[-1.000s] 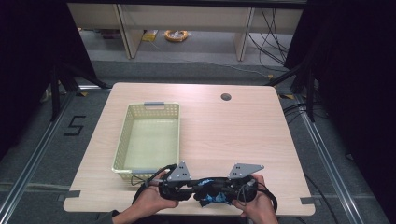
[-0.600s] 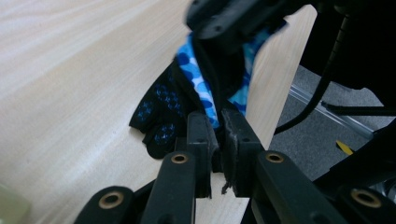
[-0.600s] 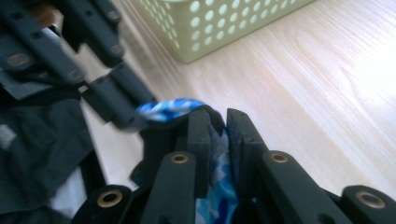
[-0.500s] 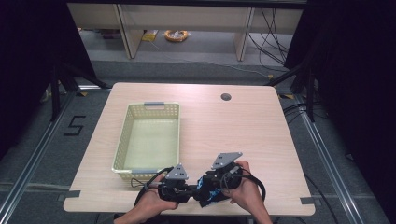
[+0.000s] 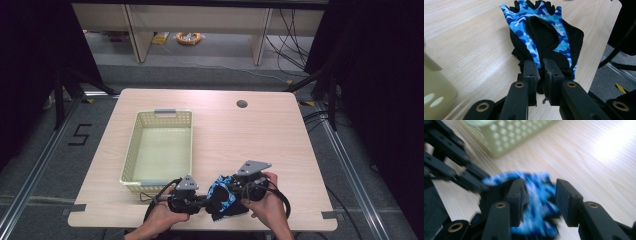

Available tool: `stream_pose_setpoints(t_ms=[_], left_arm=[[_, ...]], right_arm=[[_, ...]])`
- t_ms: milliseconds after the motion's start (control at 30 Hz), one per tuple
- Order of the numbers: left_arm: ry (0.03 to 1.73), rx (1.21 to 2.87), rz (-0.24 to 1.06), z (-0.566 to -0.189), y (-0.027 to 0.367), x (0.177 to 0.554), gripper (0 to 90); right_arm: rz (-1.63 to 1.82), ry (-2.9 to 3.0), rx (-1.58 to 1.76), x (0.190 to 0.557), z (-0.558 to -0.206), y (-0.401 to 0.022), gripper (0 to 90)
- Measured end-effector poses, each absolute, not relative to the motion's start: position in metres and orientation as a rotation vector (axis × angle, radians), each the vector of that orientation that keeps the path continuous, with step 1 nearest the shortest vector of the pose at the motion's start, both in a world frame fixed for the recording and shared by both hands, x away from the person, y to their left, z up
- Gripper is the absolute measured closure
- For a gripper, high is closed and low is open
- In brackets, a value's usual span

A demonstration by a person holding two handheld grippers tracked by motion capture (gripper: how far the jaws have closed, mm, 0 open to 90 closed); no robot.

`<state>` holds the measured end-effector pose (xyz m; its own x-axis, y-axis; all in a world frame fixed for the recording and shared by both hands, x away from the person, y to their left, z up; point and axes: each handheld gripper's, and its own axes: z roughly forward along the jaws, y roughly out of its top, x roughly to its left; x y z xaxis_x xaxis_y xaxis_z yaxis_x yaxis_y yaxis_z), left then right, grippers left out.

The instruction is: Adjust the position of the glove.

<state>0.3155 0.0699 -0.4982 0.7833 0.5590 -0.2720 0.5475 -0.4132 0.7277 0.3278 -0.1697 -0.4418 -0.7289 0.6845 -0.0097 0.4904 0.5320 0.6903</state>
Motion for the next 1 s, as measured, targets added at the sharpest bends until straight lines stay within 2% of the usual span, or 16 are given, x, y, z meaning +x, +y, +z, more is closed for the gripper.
stream_pose_setpoints(t_ms=[200,467,533,633,667,1000], left_arm=[[0.817,2.09,0.03,-0.496,0.069,0.314,80.9],[0.801,2.095,0.044,-0.496,0.068,0.313,81.0],[0.799,2.102,0.052,-0.495,0.068,0.313,81.1],[0.803,2.085,0.037,-0.494,0.067,0.311,81.7],[0.79,2.085,0.041,-0.492,0.067,0.311,81.8],[0.755,2.042,0.002,-0.476,0.067,0.292,82.1]], right_arm=[[0.978,2.502,1.219,0.323,-0.464,-0.205,62.4],[0.982,2.542,1.224,0.327,-0.48,-0.2,63.4],[0.977,2.574,1.247,0.328,-0.482,-0.2,66.1],[0.947,2.583,1.201,0.329,-0.484,-0.2,85.8],[0.964,2.568,1.179,0.33,-0.484,-0.2,87.8],[1.018,2.566,1.026,0.327,-0.451,-0.196,89.3]])
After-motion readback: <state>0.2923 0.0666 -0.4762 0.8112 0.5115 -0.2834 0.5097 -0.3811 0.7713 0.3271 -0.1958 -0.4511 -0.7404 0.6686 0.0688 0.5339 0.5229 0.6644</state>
